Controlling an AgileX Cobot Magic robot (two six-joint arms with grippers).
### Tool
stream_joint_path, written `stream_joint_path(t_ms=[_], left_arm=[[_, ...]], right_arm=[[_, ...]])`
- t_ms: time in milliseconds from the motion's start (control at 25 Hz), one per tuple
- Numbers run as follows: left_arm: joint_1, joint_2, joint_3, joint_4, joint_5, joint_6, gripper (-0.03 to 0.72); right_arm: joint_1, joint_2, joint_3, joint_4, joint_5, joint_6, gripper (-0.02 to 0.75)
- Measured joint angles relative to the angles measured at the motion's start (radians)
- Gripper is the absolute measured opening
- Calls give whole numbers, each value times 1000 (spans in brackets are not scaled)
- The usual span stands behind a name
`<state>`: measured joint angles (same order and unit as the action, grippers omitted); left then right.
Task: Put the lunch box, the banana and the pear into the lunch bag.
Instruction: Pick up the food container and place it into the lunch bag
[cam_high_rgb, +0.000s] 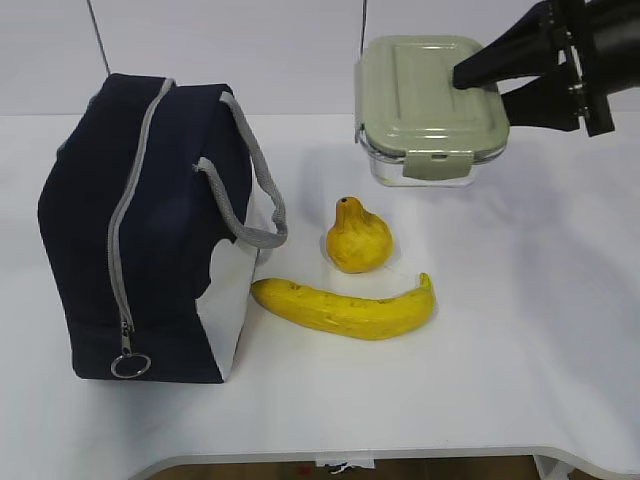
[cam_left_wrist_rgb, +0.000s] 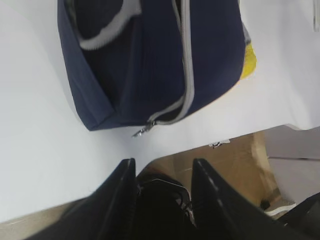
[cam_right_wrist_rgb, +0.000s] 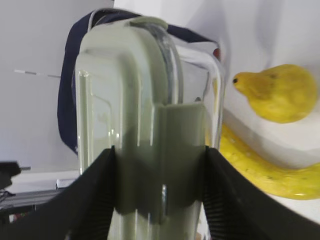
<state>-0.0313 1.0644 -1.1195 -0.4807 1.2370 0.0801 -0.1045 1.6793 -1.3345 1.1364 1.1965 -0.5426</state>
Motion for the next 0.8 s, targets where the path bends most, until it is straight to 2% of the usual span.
stream_joint_path(t_ms=[360, 800], left_arm=[[0, 277, -138, -45, -45, 90, 330], [0, 555, -264, -146, -45, 177, 337]], right_arm=[[131, 0, 0, 96, -11, 1, 373], [295, 0, 0, 188, -229, -3, 373]])
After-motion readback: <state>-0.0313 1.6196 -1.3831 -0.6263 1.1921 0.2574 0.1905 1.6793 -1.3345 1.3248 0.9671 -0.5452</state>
